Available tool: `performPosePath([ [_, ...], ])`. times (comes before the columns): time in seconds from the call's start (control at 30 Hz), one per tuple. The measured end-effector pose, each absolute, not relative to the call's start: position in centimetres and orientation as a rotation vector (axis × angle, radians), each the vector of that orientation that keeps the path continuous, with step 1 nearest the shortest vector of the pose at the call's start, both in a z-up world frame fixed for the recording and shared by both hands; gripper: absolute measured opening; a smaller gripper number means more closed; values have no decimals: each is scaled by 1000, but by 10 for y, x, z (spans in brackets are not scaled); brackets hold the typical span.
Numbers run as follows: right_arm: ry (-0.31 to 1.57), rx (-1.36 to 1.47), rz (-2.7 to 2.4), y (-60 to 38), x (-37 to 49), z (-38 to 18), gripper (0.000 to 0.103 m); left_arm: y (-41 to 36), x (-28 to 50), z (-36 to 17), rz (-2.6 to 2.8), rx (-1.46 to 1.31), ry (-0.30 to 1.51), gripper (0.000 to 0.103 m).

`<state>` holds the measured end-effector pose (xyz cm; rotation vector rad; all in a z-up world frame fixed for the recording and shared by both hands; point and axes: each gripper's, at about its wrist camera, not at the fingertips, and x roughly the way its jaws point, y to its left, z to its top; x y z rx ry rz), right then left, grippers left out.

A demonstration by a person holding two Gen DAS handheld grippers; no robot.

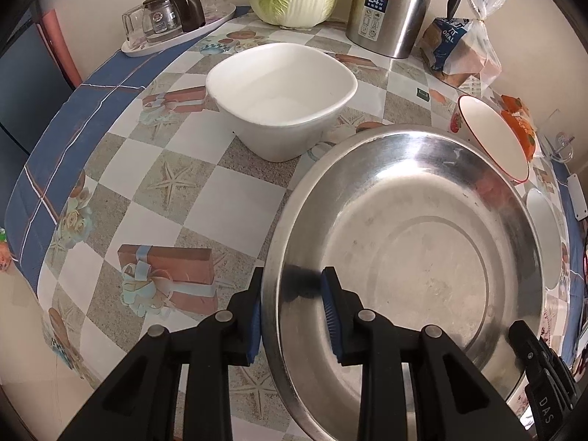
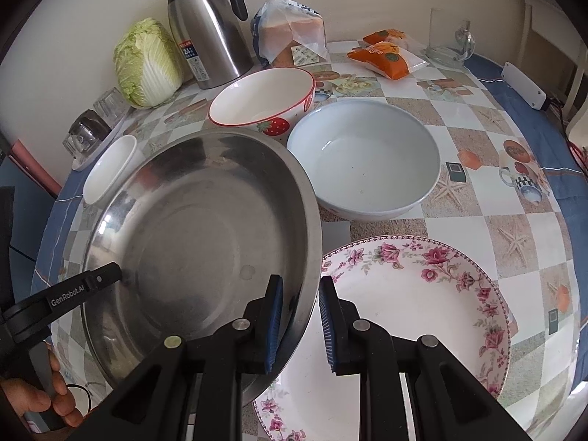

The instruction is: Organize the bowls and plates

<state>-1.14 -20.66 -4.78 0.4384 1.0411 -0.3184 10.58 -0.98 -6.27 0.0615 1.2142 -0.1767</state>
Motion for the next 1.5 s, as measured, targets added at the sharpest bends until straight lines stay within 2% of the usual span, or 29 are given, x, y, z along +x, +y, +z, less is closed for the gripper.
performPosePath([
  [0.7, 1047, 380, -309, -200, -5, -35, 24, -6, 105, -53, -157, 52, 1180, 32],
  [0.73, 1041, 378, -313, -201, -5, -32, 24, -6, 104, -51, -157, 52, 1177, 33],
  [0.8, 1031, 378, -318, -201, -6, -27, 24, -6, 103, -48, -161, 48, 1169, 46],
  [0.87, 1021, 367, -323, -201, -6, -21, 24, -6, 102, -43, -171, 40, 1161, 50],
  [0.93, 1011, 349, -335, -199, -5, -16, 29, -7, 101, -40, -177, 41, 1153, 58],
  [1.0, 1003, 333, -348, -198, -5, -13, 48, -8, 100, -37, -176, 50, 1142, 71],
  [1.07, 993, 321, -357, -198, -6, -11, 56, -9, 100, -34, -175, 63, 1133, 72],
  [1.13, 987, 313, -358, -198, -6, -9, 59, -10, 99, -33, -172, 77, 1131, 76],
  [1.2, 984, 310, -357, -198, -5, -9, 69, -10, 98, -33, -170, 90, 1127, 82],
  [1.3, 976, 315, -350, -198, -5, -9, 77, -11, 98, -34, -163, 114, 1122, 86],
  [1.5, 972, 299, -355, -197, -5, -10, 94, -10, 98, -35, -136, 127, 1109, 90],
])
